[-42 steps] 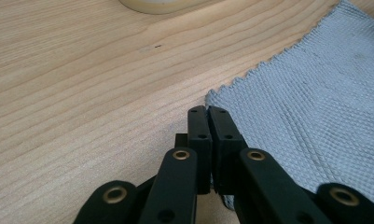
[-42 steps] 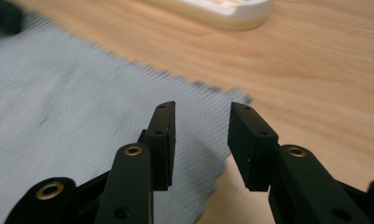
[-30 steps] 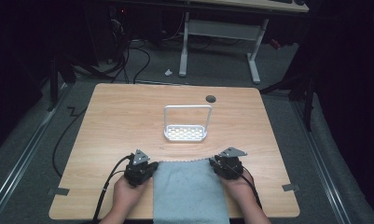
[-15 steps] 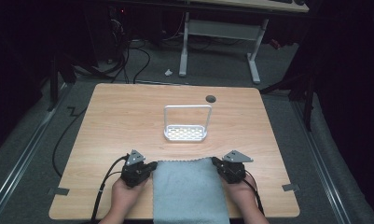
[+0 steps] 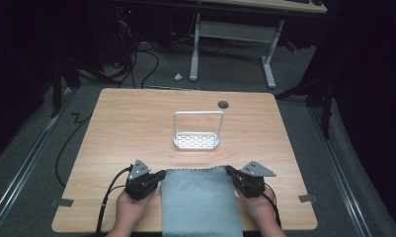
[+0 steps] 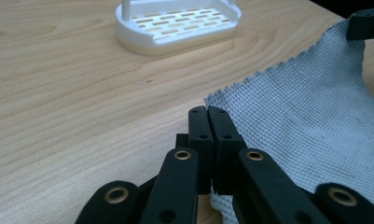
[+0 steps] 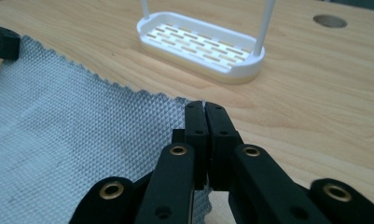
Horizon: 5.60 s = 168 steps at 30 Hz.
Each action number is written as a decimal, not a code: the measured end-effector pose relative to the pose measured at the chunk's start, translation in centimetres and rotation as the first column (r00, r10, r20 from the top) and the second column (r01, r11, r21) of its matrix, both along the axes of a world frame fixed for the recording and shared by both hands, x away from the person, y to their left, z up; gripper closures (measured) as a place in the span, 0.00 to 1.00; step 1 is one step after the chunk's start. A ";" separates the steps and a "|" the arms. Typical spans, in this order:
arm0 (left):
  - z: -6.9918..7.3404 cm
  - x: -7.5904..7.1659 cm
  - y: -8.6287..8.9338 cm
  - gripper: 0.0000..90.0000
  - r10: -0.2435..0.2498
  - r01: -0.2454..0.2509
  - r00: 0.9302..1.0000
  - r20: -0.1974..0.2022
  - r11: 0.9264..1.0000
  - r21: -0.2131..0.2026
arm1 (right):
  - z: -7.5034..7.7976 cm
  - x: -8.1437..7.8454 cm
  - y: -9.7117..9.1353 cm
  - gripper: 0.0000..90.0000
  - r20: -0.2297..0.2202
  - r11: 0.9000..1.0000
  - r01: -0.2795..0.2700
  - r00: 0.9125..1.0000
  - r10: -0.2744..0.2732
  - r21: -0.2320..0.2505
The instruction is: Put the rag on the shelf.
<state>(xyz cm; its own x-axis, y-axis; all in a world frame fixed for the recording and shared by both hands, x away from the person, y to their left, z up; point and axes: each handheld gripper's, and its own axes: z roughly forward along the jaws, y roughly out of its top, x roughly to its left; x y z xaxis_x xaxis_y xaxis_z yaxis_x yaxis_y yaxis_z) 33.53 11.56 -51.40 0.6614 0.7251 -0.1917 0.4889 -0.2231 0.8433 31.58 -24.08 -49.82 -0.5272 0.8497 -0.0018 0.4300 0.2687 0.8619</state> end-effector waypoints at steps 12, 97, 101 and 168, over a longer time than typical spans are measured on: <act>2.0 -0.6 0.4 0.98 0.011 -0.007 0.998 0.067 0.998 -0.060 | 1.9 -1.0 -0.1 0.99 0.085 0.999 -0.009 0.996 0.006 0.037; 13.4 15.3 -2.7 0.99 0.137 -0.159 0.956 0.260 0.985 0.067 | 12.4 15.0 -0.9 1.00 0.204 0.983 0.092 0.971 -0.124 0.157; 11.3 15.6 -2.7 0.99 0.111 -0.128 0.974 0.200 0.989 0.076 | 10.6 15.8 -1.0 1.00 0.154 0.987 0.097 0.981 -0.116 0.126; 4.7 12.6 2.9 0.75 0.200 -0.201 0.977 0.070 0.980 -0.001 | 3.4 13.5 -3.3 0.86 0.033 0.986 0.155 0.987 -0.157 0.068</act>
<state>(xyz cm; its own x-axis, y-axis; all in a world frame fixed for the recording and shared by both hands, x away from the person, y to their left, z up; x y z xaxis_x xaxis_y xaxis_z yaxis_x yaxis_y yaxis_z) 46.14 14.49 -46.75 0.5140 0.8452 -0.1460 0.4647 -0.1313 0.8757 45.04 -27.43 -46.39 -0.3889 0.9205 0.0388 0.4290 0.1437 0.8918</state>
